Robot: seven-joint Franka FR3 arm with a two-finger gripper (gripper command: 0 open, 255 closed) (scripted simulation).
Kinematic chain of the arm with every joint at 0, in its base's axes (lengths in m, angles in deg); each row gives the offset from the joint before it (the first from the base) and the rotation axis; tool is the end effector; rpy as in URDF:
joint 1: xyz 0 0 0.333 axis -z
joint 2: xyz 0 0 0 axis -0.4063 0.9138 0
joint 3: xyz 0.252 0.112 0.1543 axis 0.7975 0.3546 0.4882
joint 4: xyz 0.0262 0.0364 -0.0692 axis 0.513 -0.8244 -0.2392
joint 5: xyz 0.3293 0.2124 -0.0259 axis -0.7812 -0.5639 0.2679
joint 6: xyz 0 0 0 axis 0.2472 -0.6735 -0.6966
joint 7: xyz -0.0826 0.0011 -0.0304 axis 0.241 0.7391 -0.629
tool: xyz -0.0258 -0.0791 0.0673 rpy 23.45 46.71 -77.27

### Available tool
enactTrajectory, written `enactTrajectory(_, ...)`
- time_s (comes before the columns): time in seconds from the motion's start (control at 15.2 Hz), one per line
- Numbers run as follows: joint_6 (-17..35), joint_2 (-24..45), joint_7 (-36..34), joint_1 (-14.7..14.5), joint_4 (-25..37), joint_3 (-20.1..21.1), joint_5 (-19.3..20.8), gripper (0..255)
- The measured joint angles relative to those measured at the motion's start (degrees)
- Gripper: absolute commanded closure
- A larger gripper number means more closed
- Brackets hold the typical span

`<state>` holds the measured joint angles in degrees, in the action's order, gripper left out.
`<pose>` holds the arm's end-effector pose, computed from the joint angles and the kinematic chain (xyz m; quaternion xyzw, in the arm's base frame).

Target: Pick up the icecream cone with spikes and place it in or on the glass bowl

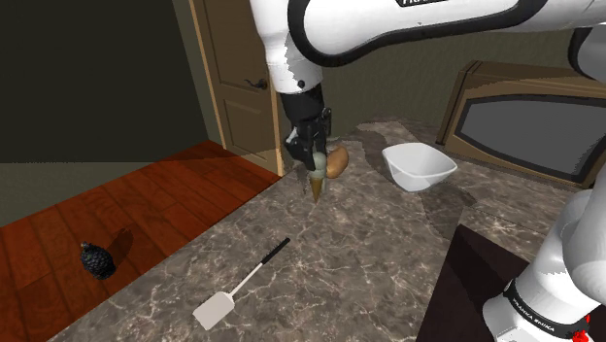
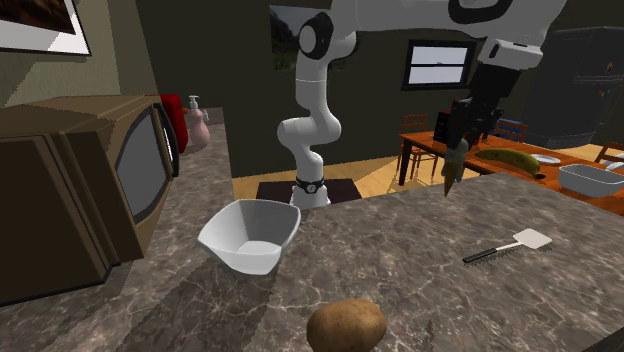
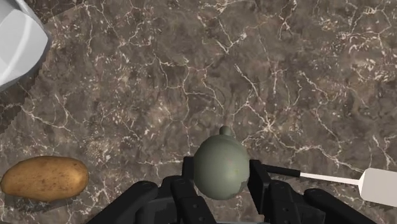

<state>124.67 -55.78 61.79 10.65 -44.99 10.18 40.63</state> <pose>0.4534 0.3376 0.5651 0.9832 0.1486 -0.0480 0.0949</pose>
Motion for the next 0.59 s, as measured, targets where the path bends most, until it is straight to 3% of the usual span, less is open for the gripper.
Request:
enactTrajectory(0.26, -3.14, 0.64, 0.01, -0.30, 3.70, 0.18, 0.26, 255)
enactTrajectory(0.59, -2.05, -6.07, 6.45, 3.36, -2.70, -2.77, -1.52, 255)
